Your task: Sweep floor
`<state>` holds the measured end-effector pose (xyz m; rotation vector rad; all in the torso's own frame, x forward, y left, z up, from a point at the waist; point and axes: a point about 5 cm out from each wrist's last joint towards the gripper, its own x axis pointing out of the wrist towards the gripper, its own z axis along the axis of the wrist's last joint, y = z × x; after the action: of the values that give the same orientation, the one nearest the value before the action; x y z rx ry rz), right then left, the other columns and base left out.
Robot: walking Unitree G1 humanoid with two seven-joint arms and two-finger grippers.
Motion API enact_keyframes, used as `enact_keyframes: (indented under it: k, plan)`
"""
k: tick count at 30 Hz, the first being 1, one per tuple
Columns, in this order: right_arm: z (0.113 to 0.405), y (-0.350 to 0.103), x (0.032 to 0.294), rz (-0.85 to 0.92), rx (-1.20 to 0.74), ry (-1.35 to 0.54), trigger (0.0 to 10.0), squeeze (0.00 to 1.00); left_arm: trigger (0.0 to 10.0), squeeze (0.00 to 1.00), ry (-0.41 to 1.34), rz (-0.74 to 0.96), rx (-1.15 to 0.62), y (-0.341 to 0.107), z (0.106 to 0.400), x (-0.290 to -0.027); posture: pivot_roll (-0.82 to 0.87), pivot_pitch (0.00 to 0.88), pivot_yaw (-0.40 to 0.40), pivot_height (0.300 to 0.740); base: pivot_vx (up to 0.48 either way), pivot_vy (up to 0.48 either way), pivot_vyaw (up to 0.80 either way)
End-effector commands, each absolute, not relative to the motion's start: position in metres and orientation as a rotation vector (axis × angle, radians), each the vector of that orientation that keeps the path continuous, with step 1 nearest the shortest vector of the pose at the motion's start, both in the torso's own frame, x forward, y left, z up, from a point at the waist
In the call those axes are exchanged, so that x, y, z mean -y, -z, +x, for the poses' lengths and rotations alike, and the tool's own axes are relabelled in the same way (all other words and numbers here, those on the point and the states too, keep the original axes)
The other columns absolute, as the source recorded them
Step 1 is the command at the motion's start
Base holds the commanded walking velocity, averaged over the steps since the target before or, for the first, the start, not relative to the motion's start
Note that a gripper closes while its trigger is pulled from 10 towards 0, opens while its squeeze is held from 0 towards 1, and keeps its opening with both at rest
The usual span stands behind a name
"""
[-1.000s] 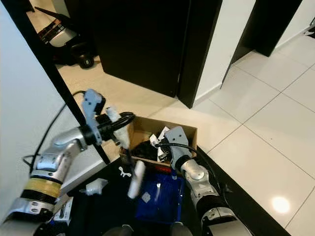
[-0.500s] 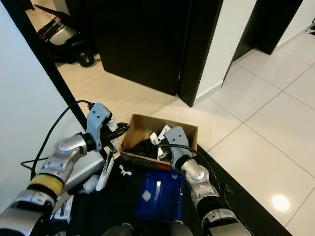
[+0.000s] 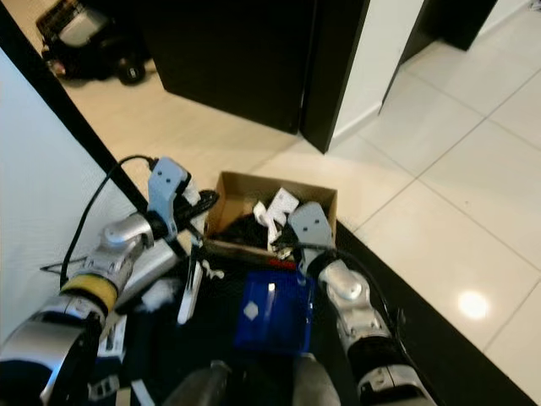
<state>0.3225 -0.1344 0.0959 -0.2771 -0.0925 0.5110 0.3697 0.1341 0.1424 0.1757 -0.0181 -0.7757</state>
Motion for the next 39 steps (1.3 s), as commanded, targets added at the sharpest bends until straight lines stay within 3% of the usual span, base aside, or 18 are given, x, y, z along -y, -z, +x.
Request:
enact_keyframes:
  k: [1, 25, 28, 39]
  plan:
    - [0.311, -0.077, 0.135, -0.284, 0.000, -0.541, 10.0, 0.00, 10.0, 0.00, 0.788, 0.161, 0.011, -0.138, 0.368, -0.132, -0.04, 0.376, 0.071, 0.740, 0.000, 0.000, 0.00]
    - [0.279, -0.083, 0.141, -0.277, -0.028, -0.507, 10.0, 0.00, 10.0, 0.00, 0.881, 0.374, 0.093, -0.172, 0.382, -0.119, -0.10, 0.415, 0.111, 0.740, 0.000, 0.000, 0.00]
    - [0.276, -0.083, 0.140, -0.272, -0.038, -0.502, 10.0, 0.00, 10.0, 0.00, 0.891, 0.477, 0.097, -0.176, 0.383, -0.121, -0.10, 0.416, 0.116, 0.740, 0.000, 0.000, 0.00]
    - [0.272, -0.083, 0.139, -0.262, -0.053, -0.488, 10.0, 0.00, 10.0, 0.00, 0.805, 0.518, 0.110, -0.188, 0.390, -0.130, -0.11, 0.426, 0.119, 0.740, 0.000, 0.000, 0.00]
